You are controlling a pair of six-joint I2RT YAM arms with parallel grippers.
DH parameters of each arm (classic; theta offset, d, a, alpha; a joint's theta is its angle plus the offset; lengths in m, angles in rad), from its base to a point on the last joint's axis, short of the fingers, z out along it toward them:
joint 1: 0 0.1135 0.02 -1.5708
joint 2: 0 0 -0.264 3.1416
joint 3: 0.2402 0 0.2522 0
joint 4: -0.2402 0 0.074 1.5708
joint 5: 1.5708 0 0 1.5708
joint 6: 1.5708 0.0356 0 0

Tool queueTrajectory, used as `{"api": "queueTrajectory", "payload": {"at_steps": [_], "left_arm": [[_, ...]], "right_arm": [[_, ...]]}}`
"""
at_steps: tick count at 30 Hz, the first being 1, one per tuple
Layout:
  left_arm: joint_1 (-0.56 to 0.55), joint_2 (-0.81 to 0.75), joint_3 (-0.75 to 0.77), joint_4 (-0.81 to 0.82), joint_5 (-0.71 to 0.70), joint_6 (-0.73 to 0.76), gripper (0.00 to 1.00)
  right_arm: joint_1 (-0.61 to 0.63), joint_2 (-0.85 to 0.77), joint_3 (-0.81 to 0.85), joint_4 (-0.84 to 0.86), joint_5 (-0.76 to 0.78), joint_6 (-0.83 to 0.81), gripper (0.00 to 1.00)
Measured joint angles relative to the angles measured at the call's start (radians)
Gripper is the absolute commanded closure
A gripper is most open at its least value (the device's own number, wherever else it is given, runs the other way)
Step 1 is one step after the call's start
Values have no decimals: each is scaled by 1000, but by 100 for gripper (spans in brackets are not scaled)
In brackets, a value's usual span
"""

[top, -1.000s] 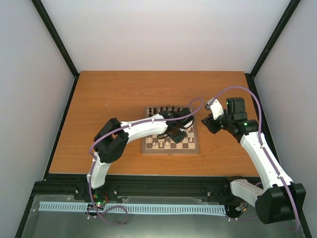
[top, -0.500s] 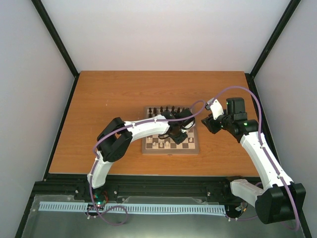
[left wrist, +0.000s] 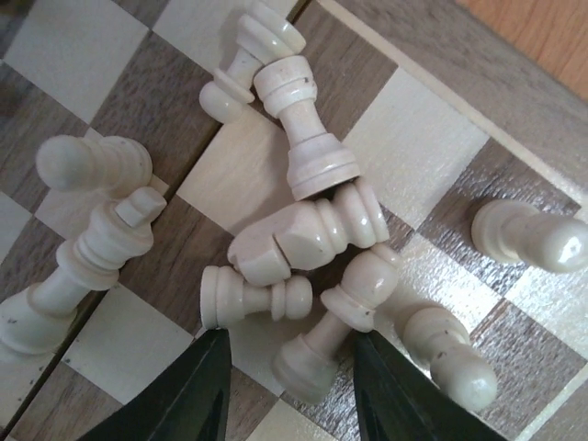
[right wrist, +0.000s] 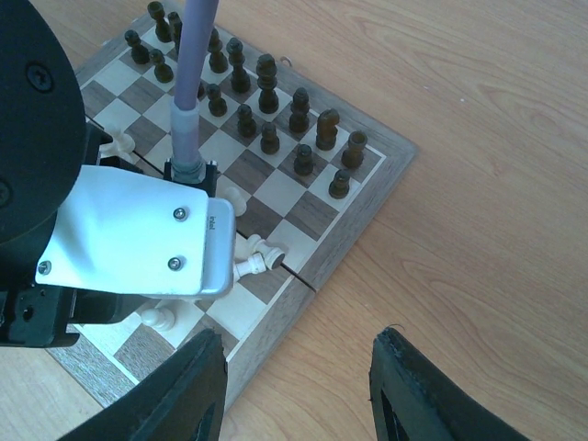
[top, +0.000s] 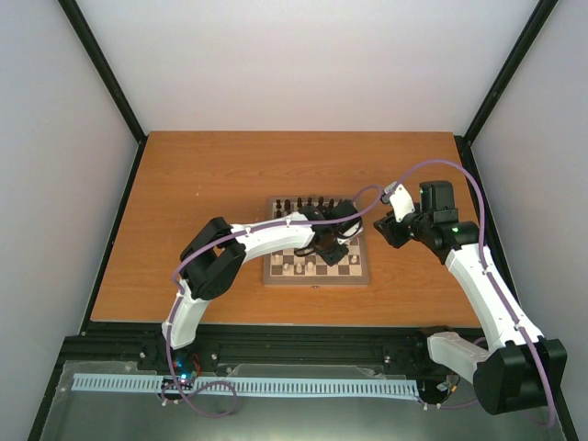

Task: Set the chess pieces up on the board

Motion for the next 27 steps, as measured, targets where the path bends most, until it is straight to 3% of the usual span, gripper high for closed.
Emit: {"api": "queueTrajectory", "payload": {"at_steps": [11,27], "left_arm": [[0,-1,0,36,15,44,68],[0,-1,-13,78,65,77,71]], "right_arm": [[0,2,0,-3,-1,0,55],[0,8,0,-3,-3,-3,55]]}}
